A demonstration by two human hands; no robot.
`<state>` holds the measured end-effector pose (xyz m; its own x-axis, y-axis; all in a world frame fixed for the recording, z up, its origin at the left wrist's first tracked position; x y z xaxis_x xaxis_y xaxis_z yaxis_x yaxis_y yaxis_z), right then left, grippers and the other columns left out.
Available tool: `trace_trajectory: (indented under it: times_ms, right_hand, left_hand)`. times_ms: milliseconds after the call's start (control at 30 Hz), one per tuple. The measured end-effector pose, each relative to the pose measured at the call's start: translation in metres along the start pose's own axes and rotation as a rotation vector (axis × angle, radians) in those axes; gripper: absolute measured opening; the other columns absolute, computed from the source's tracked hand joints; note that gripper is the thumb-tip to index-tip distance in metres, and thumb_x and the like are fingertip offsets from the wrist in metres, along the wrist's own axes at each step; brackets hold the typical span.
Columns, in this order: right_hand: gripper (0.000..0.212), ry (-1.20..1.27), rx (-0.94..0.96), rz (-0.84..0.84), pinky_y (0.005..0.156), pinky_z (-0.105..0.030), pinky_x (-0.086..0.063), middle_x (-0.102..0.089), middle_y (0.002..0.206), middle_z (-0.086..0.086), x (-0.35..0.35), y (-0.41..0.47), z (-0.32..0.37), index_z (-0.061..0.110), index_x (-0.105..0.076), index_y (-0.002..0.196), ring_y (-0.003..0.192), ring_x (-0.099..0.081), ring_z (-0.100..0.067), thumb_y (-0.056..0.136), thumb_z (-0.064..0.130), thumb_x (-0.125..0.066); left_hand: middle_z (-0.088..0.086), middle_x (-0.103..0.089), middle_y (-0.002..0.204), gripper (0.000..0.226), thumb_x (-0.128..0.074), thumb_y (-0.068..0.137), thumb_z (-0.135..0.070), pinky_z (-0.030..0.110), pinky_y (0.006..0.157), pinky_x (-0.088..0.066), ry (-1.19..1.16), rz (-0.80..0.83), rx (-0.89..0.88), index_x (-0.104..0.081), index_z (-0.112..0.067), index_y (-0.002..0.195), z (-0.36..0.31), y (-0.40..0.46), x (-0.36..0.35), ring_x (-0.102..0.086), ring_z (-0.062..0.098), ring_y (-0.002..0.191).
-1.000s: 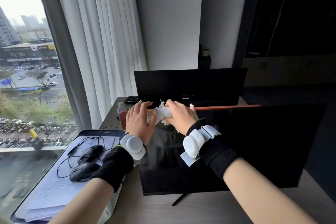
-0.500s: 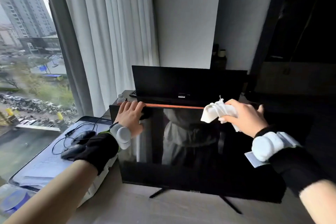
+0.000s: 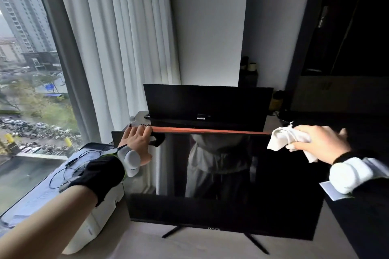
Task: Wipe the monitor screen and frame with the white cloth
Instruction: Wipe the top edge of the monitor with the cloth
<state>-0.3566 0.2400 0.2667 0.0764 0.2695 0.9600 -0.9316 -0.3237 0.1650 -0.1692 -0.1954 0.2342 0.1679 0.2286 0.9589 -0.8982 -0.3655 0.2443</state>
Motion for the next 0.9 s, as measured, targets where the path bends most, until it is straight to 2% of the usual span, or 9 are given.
trace_trajectory:
  times_ms: [100, 233, 300, 467, 533, 600, 667, 800, 900]
  right_hand:
    - [0.034, 0.002, 0.087, 0.01, 0.103, -0.054, -0.026, -0.068, 0.09, 0.006, -0.007, -0.005, 0.049, 0.035, -0.063, 0.1, 0.103, -0.059, -0.024, 0.073, 0.055, -0.067]
    - [0.037, 0.07, 0.214, -0.013, 0.078, -0.034, -0.044, -0.068, 0.091, -0.002, -0.021, -0.012, 0.138, 0.02, -0.063, 0.098, 0.093, -0.063, -0.026, 0.073, 0.047, -0.071]
    - [0.041, 0.083, 0.245, 0.024, 0.077, -0.034, -0.047, -0.068, 0.098, -0.005, -0.034, -0.011, 0.182, 0.017, -0.062, 0.101, 0.094, -0.063, -0.027, 0.073, 0.045, -0.072]
    - [0.047, 0.063, 0.331, 0.064, 0.076, -0.032, -0.044, -0.068, 0.106, -0.008, -0.065, -0.01, 0.288, 0.016, -0.058, 0.111, 0.099, -0.063, -0.03, 0.076, 0.047, -0.069]
    - [0.049, 0.052, 0.346, 0.062, 0.078, -0.034, -0.045, -0.068, 0.108, -0.01, -0.073, -0.011, 0.316, 0.017, -0.057, 0.116, 0.101, -0.063, -0.03, 0.079, 0.047, -0.067]
    - [0.05, 0.036, 0.354, 0.064, 0.082, -0.036, -0.046, -0.067, 0.11, -0.01, -0.08, -0.013, 0.345, 0.017, -0.055, 0.12, 0.103, -0.062, -0.031, 0.081, 0.047, -0.064]
    - [0.049, 0.014, 0.356, 0.062, 0.083, -0.036, -0.046, -0.067, 0.112, -0.009, -0.085, -0.014, 0.363, 0.018, -0.054, 0.121, 0.105, -0.062, -0.03, 0.082, 0.046, -0.063]
    - [0.04, -0.038, 0.342, 0.038, 0.082, -0.033, -0.043, -0.068, 0.109, -0.007, -0.095, -0.014, 0.39, 0.019, -0.056, 0.119, 0.104, -0.063, -0.028, 0.085, 0.04, -0.058]
    - [0.039, -0.039, 0.322, 0.01, 0.086, -0.034, -0.043, -0.067, 0.111, -0.007, -0.096, -0.016, 0.399, 0.017, -0.056, 0.119, 0.104, -0.062, -0.027, 0.087, 0.039, -0.056]
  left_hand:
    - [0.0, -0.039, 0.127, 0.069, -0.058, 0.065, -0.024, 0.037, 0.115, -0.014, -0.016, -0.009, -0.021, -0.028, -0.02, 0.127, -0.001, -0.001, -0.001, -0.033, 0.023, 0.126]
    - [0.0, -0.039, 0.127, 0.075, -0.056, 0.06, -0.029, 0.041, 0.113, -0.018, -0.063, -0.047, -0.061, -0.028, -0.02, 0.129, 0.0, -0.002, -0.003, -0.034, 0.025, 0.125]
    - [-0.003, -0.037, 0.127, 0.077, -0.055, 0.061, -0.033, 0.04, 0.114, -0.016, -0.063, -0.039, -0.074, -0.025, -0.021, 0.131, 0.001, -0.003, -0.006, -0.033, 0.022, 0.125]
    - [-0.004, -0.034, 0.133, 0.081, -0.048, 0.067, -0.04, 0.042, 0.117, -0.007, -0.131, -0.06, -0.146, -0.018, -0.022, 0.14, 0.002, -0.004, -0.004, -0.028, 0.021, 0.13]
    - [-0.003, -0.032, 0.137, 0.093, -0.043, 0.066, -0.04, 0.044, 0.117, -0.004, -0.186, -0.061, -0.184, -0.001, -0.023, 0.148, -0.002, -0.007, -0.001, -0.024, 0.023, 0.133]
    - [-0.004, -0.03, 0.136, 0.107, -0.048, 0.064, -0.03, 0.044, 0.118, -0.002, -0.243, -0.067, -0.198, 0.021, -0.028, 0.145, 0.004, -0.009, 0.001, -0.021, 0.022, 0.136]
    - [-0.004, -0.033, 0.134, 0.115, -0.051, 0.061, -0.024, 0.044, 0.118, -0.004, -0.295, -0.082, -0.218, 0.032, -0.029, 0.141, 0.003, -0.011, 0.005, -0.02, 0.022, 0.137]
    - [-0.002, -0.038, 0.131, 0.118, -0.053, 0.06, -0.022, 0.039, 0.118, -0.002, -0.348, -0.092, -0.258, 0.036, -0.034, 0.137, 0.003, -0.013, 0.006, -0.022, 0.021, 0.137]
    - [0.001, -0.035, 0.137, 0.116, -0.054, 0.063, -0.022, 0.036, 0.117, 0.0, -0.33, -0.089, -0.263, 0.033, -0.032, 0.139, 0.009, -0.011, 0.004, -0.017, 0.021, 0.141]
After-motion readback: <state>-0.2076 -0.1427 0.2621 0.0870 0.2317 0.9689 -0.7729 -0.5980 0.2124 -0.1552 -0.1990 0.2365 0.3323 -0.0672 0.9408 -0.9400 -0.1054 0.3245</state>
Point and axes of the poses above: each hand's wrist, its own y-axis towards the middle knuckle, its own x-axis out of the back of the hand, z = x × y, the point moved 10 cm from there along y, towards the middle knuckle
